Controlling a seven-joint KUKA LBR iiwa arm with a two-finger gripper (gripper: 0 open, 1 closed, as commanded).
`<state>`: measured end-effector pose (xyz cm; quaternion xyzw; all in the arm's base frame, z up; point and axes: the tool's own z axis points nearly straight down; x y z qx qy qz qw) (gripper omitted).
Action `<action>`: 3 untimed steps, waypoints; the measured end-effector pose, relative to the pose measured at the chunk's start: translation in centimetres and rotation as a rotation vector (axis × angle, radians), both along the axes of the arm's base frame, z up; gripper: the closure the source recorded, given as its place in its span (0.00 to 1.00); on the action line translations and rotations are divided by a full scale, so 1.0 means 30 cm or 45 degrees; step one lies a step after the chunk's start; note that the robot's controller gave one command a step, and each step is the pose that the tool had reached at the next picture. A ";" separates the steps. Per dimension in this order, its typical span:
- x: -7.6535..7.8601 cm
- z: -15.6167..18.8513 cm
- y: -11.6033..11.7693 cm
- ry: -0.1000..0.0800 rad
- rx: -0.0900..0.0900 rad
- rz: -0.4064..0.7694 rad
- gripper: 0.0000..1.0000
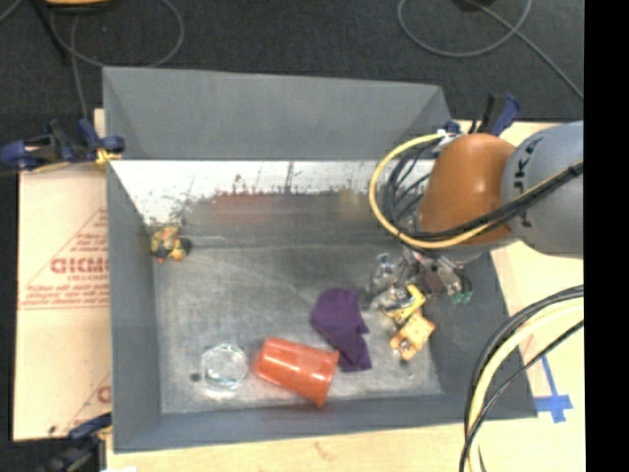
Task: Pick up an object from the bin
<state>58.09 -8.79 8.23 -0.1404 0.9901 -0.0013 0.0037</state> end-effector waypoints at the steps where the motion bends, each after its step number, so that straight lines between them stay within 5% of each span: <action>1: 0.000 0.000 0.000 0.000 0.000 0.001 1.00; 3: 0.002 0.371 0.031 0.010 0.002 0.180 1.00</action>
Offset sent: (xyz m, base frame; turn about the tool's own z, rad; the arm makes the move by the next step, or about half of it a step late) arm 0.0224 0.0378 0.1412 -0.1422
